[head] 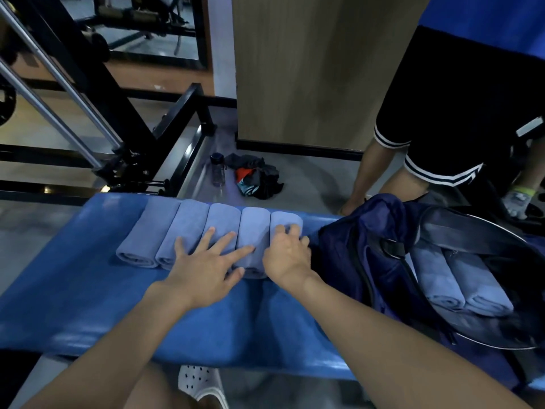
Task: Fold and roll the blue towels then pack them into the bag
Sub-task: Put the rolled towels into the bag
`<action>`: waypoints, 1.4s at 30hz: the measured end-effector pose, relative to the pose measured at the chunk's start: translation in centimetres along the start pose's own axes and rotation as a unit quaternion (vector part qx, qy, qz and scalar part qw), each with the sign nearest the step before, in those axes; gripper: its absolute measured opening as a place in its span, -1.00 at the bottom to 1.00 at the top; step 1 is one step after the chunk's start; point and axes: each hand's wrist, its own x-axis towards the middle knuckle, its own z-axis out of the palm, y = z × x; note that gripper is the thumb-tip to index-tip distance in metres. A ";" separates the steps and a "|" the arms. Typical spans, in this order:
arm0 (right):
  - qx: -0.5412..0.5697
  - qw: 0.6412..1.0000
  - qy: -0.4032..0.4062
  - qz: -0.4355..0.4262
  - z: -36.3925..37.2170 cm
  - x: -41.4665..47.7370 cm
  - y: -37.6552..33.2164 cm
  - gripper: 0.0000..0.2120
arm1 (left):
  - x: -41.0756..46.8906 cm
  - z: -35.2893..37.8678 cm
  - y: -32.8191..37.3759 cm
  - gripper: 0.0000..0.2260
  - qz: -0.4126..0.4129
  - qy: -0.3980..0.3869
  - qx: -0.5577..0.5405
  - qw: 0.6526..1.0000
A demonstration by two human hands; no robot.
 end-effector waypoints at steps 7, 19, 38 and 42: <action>0.177 0.981 0.022 0.073 0.4 0.2 1.5 -0.42 | -0.4 -0.2 -0.4 -0.56 -0.014 -0.018 -0.017 1.000; 0.357 0.921 0.002 0.155 0.6 1.3 2.9 -0.36 | -0.7 -0.2 -0.1 -0.55 -0.023 -0.032 -0.036 0.999; 0.568 0.803 0.104 -0.144 -13.9 -11.9 9.0 -0.47 | -3.8 -14.5 15.0 -0.76 0.056 0.048 -0.744 0.664; 0.573 0.794 0.123 -0.163 -16.2 -13.5 14.0 -0.34 | -3.5 -16.0 20.7 -0.82 0.079 0.037 -0.712 0.697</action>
